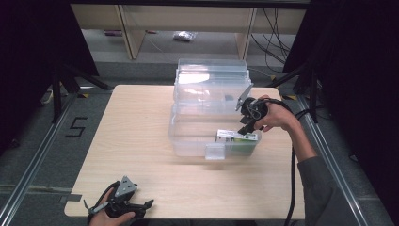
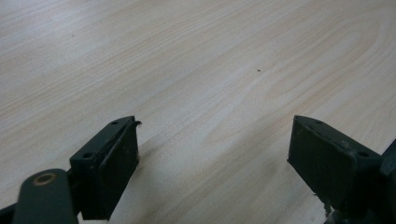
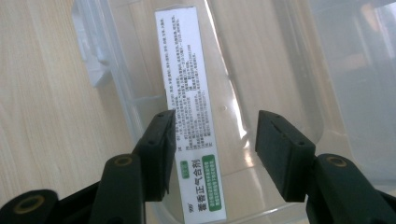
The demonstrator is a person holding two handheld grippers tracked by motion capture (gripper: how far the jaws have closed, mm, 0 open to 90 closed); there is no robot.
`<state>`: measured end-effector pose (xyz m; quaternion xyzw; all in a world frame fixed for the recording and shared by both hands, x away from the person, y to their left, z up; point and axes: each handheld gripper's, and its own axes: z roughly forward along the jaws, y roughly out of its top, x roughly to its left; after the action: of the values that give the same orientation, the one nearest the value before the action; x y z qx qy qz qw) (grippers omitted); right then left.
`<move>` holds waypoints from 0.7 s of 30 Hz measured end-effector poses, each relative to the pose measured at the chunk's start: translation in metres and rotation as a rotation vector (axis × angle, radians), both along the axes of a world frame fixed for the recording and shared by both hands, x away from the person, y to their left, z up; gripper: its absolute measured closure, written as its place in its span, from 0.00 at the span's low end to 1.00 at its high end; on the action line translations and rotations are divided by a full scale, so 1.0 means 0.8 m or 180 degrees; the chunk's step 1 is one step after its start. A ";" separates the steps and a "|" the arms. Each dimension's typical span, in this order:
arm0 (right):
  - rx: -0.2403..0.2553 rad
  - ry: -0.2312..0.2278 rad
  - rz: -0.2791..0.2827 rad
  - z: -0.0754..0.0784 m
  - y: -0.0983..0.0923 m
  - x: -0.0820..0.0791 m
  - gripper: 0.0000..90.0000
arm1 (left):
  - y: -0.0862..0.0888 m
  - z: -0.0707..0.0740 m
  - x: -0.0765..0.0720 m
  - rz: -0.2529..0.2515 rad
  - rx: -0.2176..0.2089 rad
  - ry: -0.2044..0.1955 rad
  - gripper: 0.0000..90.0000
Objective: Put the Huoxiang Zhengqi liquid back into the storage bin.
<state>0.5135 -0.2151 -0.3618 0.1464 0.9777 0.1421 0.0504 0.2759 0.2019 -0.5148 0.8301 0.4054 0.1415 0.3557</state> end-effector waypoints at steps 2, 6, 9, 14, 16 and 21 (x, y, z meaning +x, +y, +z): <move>0.0009 -0.0023 -0.0065 0.005 -0.002 -0.003 0.52 | 0.002 0.002 0.000 -0.0030 0.0021 0.0021 0.17; 0.0016 -0.0066 -0.0159 0.010 -0.003 -0.006 0.51 | 0.001 0.001 0.000 -0.0038 0.0011 0.0011 0.17; 0.0122 -0.0133 -0.0317 0.017 -0.003 -0.010 0.47 | 0.002 0.002 0.001 -0.0040 0.0023 0.0014 0.17; 0.0253 -0.0276 -0.0541 0.024 -0.003 -0.021 0.41 | 0.001 0.001 0.001 0.0022 -0.0005 -0.0010 0.17; 0.0350 -0.0331 -0.0621 0.026 -0.002 -0.027 0.40 | 0.002 0.002 0.000 -0.0047 0.0015 0.0015 0.17; 0.0461 -0.0371 -0.0715 0.026 0.000 -0.044 0.36 | 0.000 0.001 0.001 0.0021 -0.0014 -0.0013 0.17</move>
<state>0.4783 -0.2147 -0.3411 0.2496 0.9377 0.2140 0.1120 0.2766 0.2021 -0.5144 0.8277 0.4077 0.1434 0.3579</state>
